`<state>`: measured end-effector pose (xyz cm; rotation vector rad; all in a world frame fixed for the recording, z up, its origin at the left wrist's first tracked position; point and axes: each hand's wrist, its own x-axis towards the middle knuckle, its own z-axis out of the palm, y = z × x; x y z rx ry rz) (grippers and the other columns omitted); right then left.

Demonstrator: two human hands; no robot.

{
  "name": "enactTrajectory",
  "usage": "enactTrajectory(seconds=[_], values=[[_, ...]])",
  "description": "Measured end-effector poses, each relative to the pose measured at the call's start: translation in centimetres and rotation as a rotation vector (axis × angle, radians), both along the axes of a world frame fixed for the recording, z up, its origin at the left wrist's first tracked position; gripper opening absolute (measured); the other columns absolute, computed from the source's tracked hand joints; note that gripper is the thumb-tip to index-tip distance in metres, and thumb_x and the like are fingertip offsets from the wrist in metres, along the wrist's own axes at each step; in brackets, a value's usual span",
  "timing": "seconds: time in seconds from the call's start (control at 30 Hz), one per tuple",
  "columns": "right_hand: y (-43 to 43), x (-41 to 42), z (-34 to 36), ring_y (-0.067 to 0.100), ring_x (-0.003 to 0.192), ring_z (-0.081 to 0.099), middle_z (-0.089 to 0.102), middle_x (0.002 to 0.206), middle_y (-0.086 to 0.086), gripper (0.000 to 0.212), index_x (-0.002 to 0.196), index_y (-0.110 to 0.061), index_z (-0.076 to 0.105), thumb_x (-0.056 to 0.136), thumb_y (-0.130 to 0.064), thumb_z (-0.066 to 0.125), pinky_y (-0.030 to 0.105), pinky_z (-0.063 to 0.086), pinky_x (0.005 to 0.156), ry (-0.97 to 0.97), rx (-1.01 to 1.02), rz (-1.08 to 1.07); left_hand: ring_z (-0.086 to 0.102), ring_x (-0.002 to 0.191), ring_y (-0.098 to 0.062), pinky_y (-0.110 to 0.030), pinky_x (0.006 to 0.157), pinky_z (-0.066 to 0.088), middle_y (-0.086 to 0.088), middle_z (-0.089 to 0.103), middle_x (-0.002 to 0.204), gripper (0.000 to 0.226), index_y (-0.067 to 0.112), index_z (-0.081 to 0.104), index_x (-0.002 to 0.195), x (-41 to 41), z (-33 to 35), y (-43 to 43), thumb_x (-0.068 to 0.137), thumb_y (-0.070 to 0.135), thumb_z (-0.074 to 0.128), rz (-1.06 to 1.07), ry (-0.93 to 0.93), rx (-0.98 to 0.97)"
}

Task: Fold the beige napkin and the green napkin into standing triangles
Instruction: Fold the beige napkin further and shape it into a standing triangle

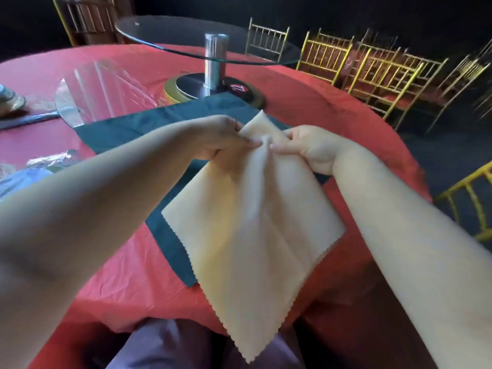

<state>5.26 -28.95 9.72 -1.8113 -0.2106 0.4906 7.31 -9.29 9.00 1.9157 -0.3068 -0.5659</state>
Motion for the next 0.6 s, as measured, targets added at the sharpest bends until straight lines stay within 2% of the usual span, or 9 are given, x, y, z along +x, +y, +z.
enactTrajectory(seconds=[0.07,0.17,0.27,0.33,0.4,0.47,0.6], values=[[-0.2,1.4,-3.7,0.011,0.066,0.067,0.071,0.078,0.003,0.01,0.095,-0.004,0.065,0.087,-0.006,0.058,0.025,0.055,0.069,0.081,-0.102,-0.001,0.068,0.083,-0.027,-0.048,0.082,0.054,-0.016,0.069,0.101,0.026,0.01,0.069,0.094,0.8,-4.1,-0.1,0.079,0.031,0.072,0.068,0.017,0.098],[0.3,2.4,-7.0,0.017,0.066,0.064,0.067,0.086,0.01,0.016,0.1,-0.002,0.064,0.086,-0.009,0.063,0.03,0.052,0.069,0.072,-0.268,-0.076,0.069,0.085,-0.025,-0.049,0.082,0.055,-0.007,0.072,0.095,0.03,0.021,0.07,0.086,2.0,-7.3,-0.5,0.068,0.044,0.077,0.118,0.057,0.202],[0.3,2.7,-7.7,0.024,0.075,0.063,0.069,0.093,0.015,0.028,0.1,0.001,0.064,0.083,-0.02,0.069,0.036,0.053,0.074,0.037,-0.382,-0.125,0.067,0.082,-0.019,-0.037,0.078,0.056,0.002,0.07,0.088,0.031,0.024,0.068,0.086,2.6,-7.8,-1.0,0.07,0.051,0.071,0.114,-0.009,0.315],[-0.4,2.3,-8.0,0.022,0.077,0.065,0.071,0.094,0.013,0.031,0.095,-0.005,0.067,0.078,-0.029,0.073,0.04,0.054,0.078,0.017,-0.453,-0.144,0.064,0.075,-0.019,-0.032,0.07,0.053,0.004,0.067,0.08,0.029,0.023,0.068,0.085,2.8,-8.2,-1.2,0.073,0.05,0.069,0.109,-0.048,0.346],[-1.7,1.3,-8.4,0.016,0.071,0.066,0.072,0.084,0.006,0.025,0.087,-0.011,0.069,0.074,-0.031,0.075,0.033,0.055,0.071,0.011,-0.483,-0.197,0.063,0.075,-0.021,-0.031,0.065,0.051,0.001,0.064,0.081,0.031,0.021,0.067,0.09,2.4,-8.6,-1.1,0.073,0.047,0.07,0.14,-0.06,0.362],[-3.0,-0.1,-8.9,0.012,0.062,0.065,0.07,0.076,0.002,0.017,0.084,-0.014,0.068,0.074,-0.025,0.076,0.025,0.053,0.061,0.023,-0.459,-0.278,0.064,0.076,-0.021,-0.029,0.063,0.05,-0.001,0.065,0.085,0.034,0.02,0.065,0.094,2.0,-9.4,-1.1,0.073,0.045,0.071,0.183,-0.049,0.36],[-3.5,-2.1,-9.8,0.011,0.054,0.063,0.069,0.077,0.008,0.015,0.087,-0.008,0.066,0.075,-0.011,0.075,0.021,0.053,0.054,0.045,-0.302,-0.406,0.05,0.053,-0.018,-0.02,0.047,0.036,-0.001,0.057,0.072,0.031,0.016,0.064,0.093,1.3,-9.8,-1.1,0.082,0.045,0.06,0.195,-0.094,0.37]])
